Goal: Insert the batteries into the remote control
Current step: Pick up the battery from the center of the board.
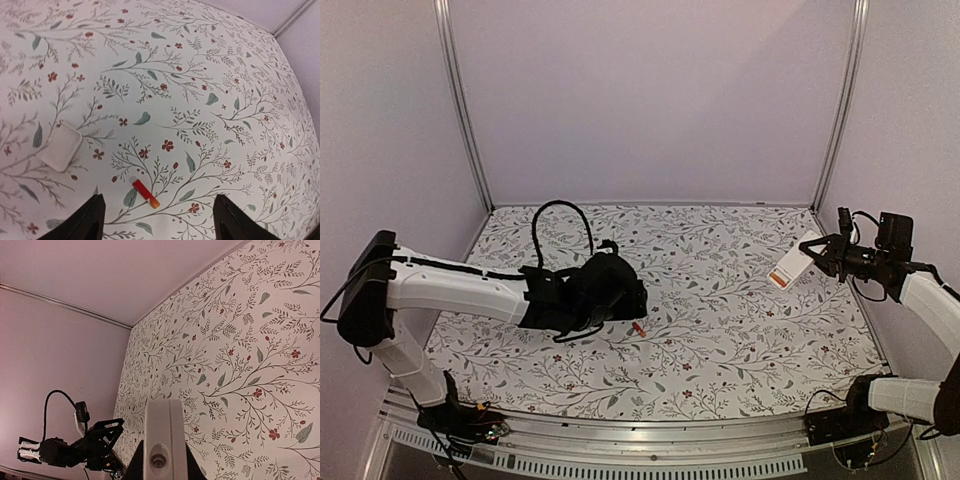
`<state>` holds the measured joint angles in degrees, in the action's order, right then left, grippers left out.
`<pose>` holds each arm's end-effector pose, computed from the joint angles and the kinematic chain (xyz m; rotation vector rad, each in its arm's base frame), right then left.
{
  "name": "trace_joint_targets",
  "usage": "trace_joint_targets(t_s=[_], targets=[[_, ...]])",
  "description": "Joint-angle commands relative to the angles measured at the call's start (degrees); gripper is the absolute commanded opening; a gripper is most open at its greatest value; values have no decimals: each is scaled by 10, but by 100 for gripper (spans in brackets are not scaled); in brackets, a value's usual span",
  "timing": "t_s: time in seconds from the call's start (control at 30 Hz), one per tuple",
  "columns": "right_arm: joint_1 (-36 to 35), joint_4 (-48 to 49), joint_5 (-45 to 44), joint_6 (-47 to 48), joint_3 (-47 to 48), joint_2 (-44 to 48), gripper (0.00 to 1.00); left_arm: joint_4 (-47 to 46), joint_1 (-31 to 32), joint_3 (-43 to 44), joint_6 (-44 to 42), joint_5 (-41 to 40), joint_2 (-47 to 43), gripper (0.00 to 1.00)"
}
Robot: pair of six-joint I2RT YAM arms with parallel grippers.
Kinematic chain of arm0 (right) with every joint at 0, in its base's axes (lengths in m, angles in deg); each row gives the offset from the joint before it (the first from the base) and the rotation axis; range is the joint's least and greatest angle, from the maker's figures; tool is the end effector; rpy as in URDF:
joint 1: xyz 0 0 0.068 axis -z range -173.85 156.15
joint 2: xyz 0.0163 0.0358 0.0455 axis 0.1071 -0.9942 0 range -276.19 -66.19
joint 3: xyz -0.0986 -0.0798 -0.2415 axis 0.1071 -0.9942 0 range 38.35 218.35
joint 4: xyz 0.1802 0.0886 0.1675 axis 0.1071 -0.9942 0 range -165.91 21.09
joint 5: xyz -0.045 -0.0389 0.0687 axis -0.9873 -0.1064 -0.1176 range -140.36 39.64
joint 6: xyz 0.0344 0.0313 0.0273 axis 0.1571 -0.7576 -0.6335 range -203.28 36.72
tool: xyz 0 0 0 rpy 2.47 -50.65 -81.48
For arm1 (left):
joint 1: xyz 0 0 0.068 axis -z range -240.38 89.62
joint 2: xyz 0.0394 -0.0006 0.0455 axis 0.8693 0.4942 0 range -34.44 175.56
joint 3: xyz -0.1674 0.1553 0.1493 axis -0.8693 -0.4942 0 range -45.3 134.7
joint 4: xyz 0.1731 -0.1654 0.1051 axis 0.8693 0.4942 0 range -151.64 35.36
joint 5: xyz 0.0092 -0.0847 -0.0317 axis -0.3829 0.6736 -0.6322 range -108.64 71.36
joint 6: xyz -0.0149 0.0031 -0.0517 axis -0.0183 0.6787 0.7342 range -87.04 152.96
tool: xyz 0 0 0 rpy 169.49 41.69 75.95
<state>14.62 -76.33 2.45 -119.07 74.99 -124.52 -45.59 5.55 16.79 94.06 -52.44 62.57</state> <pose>0.2166 -0.0036 0.2569 0.2127 2.0721 1.2424 0.1619 -0.3140 0.2040 -0.1499 2.3028 -0.4169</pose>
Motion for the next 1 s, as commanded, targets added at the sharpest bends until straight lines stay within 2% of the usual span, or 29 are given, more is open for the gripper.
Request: trace_joint_targets(t_s=[0.0, 0.03, 0.1, 0.17, 0.2, 0.3, 0.47, 0.63, 0.77, 0.97], targets=[[-14, 6, 18, 10, -9, -6, 0, -248, -87, -106, -373, 220, -82, 87], [-18, 6, 18, 11, -8, -8, 0, -248, -107, -115, -410, 276, -96, 91], [-25, 6, 21, 14, -6, -13, 0, -208, -147, -108, -487, 375, -110, 94], [-32, 7, 23, 16, -5, -18, 0, -155, -164, -93, -576, 409, -112, 94], [-37, 7, 24, 18, -4, -21, 0, -127, -165, -85, -649, 425, -113, 94], [-51, 7, 27, 22, 1, -35, 0, -68, -175, -71, -767, 463, -107, 98], [-69, 7, 31, 27, 1, -49, 0, 11, -230, -16, -860, 591, -54, 100], [-90, 9, 33, 29, -3, -52, 0, 100, -243, 39, -990, 561, 10, 97], [-111, 13, 36, 29, -2, -60, 0, 187, -244, 114, -1036, 579, 83, 88], [-112, 13, 40, 29, 1, -64, 0, 202, -243, 146, -1106, 573, 134, 78]])
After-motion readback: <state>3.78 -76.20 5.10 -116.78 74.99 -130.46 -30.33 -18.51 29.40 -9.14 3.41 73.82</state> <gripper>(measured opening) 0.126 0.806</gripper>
